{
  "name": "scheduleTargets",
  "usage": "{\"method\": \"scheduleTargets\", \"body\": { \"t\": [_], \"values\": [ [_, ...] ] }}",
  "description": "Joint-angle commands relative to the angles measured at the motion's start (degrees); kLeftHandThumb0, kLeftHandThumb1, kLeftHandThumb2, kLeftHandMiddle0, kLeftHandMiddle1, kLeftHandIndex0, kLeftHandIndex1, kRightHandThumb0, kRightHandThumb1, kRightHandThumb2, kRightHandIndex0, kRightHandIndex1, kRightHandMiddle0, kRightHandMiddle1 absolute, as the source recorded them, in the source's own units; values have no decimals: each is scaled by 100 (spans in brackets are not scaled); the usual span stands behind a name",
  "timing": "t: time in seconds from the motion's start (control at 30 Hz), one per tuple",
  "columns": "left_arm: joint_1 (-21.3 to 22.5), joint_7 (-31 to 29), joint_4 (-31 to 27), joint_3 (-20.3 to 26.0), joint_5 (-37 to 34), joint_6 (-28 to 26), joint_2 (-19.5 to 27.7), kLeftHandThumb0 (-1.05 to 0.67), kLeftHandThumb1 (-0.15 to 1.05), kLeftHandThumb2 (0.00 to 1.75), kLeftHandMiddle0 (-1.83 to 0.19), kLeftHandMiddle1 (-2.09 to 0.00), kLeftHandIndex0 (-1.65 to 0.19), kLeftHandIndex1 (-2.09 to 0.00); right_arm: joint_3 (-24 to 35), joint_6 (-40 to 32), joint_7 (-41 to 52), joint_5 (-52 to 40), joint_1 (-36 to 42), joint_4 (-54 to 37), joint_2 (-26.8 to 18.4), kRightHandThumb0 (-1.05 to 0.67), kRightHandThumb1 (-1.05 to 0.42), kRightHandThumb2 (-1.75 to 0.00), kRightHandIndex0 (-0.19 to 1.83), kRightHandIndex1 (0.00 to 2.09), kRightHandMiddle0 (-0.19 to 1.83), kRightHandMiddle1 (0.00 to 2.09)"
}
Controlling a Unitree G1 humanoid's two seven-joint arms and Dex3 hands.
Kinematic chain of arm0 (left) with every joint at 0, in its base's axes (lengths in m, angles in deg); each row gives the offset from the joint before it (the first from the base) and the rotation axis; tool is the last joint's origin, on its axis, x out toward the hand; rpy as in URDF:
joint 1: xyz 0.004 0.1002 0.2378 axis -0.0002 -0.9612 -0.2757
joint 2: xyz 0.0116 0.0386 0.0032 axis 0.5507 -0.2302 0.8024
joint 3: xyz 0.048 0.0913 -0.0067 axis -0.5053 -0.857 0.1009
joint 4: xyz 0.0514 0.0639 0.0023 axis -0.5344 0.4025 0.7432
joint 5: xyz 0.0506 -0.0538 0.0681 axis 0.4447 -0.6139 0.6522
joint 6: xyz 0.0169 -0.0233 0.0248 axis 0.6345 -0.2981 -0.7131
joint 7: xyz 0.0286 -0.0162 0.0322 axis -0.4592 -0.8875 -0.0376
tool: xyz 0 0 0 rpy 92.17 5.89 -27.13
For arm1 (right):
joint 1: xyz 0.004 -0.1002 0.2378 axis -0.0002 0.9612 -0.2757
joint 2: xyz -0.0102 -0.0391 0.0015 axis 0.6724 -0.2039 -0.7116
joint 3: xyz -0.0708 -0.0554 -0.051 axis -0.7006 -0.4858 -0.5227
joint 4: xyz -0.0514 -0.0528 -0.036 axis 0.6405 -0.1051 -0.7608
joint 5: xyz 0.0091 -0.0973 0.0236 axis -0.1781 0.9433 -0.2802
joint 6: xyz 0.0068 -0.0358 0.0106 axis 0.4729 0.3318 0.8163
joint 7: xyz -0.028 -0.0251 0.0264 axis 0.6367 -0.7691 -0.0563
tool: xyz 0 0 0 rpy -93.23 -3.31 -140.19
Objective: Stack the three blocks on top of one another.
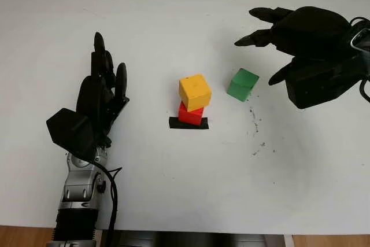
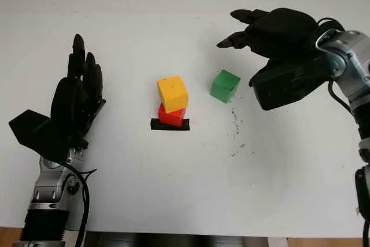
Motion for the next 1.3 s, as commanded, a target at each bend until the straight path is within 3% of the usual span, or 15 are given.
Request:
{"method": "scheduleTargets", "body": {
  "t": [0.0,0.3,1.27],
  "values": [
    [-31,-4,-90,24,0,-3,33,-73,105,61,19,0,19,0,-55,94,44,-25,49,-96,-54,-45,-83,-6,-1,6,39,13],
    [-4,-14,-5,43,-40,98,11,-72,105,60,19,0,19,0,-80,250,208,-170,136,-86,7,-45,-83,-5,1,6,42,11],
    [-61,35,-67,13,5,45,5,-73,105,60,19,0,19,0,-457,620,-521,84,12,513,315,-45,-85,-6,5,6,51,11]
  ]
}}
